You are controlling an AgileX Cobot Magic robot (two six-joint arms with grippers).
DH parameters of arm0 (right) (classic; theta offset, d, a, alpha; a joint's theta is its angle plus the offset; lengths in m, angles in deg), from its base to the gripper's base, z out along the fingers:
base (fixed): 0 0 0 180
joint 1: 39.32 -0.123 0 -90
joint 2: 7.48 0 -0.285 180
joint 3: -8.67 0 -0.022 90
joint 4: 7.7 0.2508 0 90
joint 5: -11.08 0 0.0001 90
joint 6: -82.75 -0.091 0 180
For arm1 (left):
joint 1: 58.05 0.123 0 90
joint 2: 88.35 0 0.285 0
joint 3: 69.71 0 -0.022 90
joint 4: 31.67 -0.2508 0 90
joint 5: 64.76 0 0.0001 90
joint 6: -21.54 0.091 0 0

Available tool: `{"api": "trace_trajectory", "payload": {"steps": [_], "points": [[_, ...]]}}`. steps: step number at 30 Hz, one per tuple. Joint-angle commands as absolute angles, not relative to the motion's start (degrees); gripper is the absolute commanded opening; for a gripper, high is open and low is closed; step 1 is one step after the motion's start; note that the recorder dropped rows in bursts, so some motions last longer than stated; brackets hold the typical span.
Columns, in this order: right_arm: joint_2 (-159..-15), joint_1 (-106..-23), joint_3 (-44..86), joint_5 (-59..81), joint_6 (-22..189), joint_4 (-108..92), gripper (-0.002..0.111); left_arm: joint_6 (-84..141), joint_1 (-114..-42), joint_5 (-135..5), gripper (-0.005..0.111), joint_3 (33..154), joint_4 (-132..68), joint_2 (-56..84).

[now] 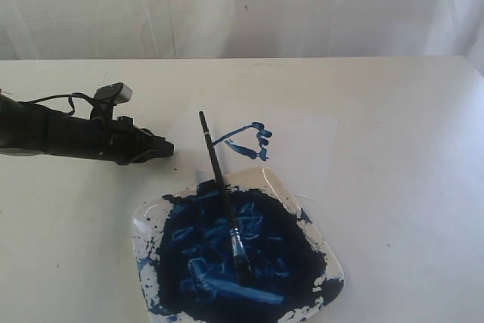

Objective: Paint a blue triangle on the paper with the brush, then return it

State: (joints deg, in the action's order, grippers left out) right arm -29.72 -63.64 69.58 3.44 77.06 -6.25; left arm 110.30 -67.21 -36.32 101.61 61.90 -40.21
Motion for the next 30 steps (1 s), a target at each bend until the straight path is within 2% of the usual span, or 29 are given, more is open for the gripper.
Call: {"api": "trace_trajectory", "payload": {"steps": [1,9,30], "points": [[-29.5,-63.3,72.7,8.4,76.4,-6.0,0.000,110.4,-67.4,-38.3,0.000,101.2,60.0,-40.6],[-29.5,-63.3,78.0,10.5,72.5,-4.7,0.000,110.4,-67.4,-38.3,0.000,101.2,60.0,-40.6],[-28.9,-63.3,78.6,9.8,72.0,-4.7,0.000,110.4,-67.4,-38.3,0.000,101.2,60.0,-40.6]]}}
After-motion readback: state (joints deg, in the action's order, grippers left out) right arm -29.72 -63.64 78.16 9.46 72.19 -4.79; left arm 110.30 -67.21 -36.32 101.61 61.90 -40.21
